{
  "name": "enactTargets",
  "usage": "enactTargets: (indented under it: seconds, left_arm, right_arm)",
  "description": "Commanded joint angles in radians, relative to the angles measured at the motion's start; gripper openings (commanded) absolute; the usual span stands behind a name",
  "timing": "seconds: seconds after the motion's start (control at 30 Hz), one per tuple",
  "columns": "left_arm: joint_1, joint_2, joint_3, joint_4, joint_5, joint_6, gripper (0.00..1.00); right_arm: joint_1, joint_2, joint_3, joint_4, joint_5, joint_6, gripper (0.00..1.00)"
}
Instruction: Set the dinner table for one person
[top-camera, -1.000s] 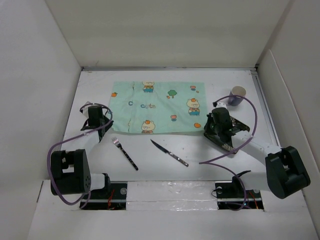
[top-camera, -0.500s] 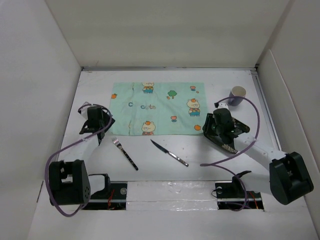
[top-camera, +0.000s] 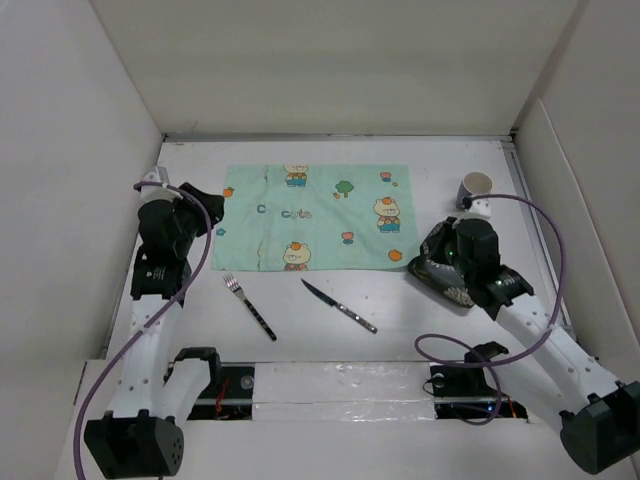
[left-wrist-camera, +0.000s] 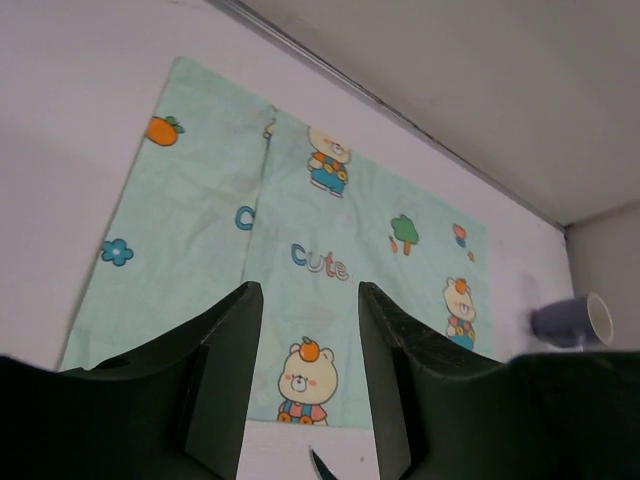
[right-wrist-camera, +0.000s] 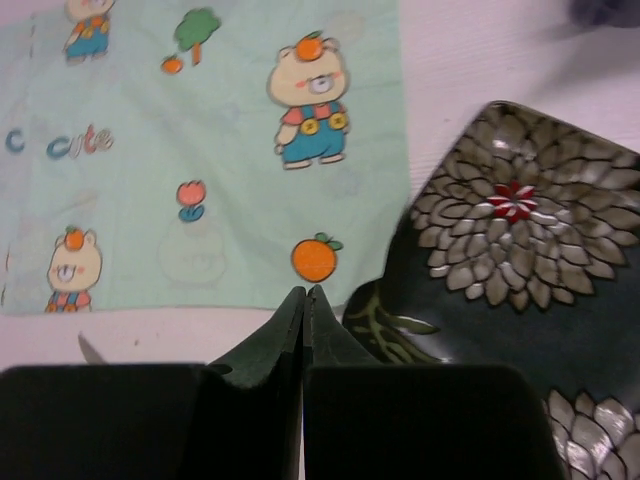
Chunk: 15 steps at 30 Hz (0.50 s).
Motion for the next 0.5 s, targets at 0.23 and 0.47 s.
enactTargets:
  seconds: [0.23, 0.47]
  left_arm:
    - [-0.006, -0.148, -0.031, -0.035, 0.457, 0.170, 0.39]
    - [-0.091, -0.254, -0.033, -0.097, 0.400, 0.241, 0.41]
  right_arm:
    - [-0.385, -0.087, -0.084, -0.161, 0.065, 0.121, 0.49]
    - [-0.707, 0.046, -0.095, -0.186, -0.086, 0.132, 0.59]
